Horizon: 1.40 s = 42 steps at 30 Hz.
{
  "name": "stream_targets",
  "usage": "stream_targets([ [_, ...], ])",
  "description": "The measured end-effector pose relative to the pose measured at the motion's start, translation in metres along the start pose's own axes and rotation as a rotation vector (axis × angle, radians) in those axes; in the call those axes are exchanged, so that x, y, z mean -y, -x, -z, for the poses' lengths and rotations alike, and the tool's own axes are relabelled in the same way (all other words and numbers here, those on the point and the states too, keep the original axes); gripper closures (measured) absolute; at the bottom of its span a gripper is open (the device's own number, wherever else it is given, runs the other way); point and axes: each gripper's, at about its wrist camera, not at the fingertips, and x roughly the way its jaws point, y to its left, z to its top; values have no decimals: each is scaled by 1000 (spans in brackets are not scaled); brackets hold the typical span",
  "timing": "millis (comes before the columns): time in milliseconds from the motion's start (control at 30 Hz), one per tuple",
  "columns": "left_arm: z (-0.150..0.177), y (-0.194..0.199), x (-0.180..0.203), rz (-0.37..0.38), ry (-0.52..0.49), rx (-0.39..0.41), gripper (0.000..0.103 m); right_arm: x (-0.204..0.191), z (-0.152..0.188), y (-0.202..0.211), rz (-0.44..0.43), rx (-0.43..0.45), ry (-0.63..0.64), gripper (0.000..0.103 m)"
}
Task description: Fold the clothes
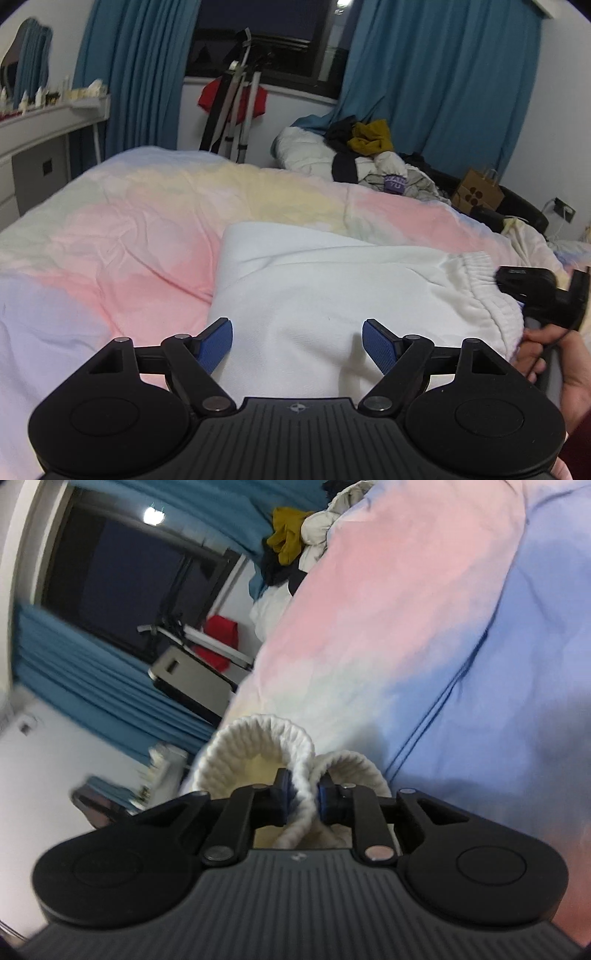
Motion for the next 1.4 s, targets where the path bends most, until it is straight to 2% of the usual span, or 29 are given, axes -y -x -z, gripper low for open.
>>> stream_targets([
  [133, -2, 3, -3, 16, 35, -7, 24, -28, 12, 24, 48, 36, 115, 78],
  [400, 2, 22, 15, -6, -42, 28, 24, -82, 42, 97, 175, 104, 392, 78],
  [600, 9, 45, 26, -5, -116, 53, 23, -119, 76, 143, 137, 161, 595, 78],
  [867, 17, 78, 35, -5, -162, 92, 22, -157, 123, 161, 173, 154, 765, 78],
  [1033, 18, 73, 32, -23, -153, 89, 21, -159, 139, 147, 139, 122, 805, 78],
  [1167, 14, 63, 22, -35, -114, 86, 14, -146, 136, 128, 141, 36, 753, 78],
  [1333, 2, 53, -9, -77, 34, 97, 5, -136, 131, 127, 151, 20, 702, 78],
  [1400, -2, 52, -23, -78, 112, 115, 4, -129, 128, 130, 167, 24, 658, 65],
])
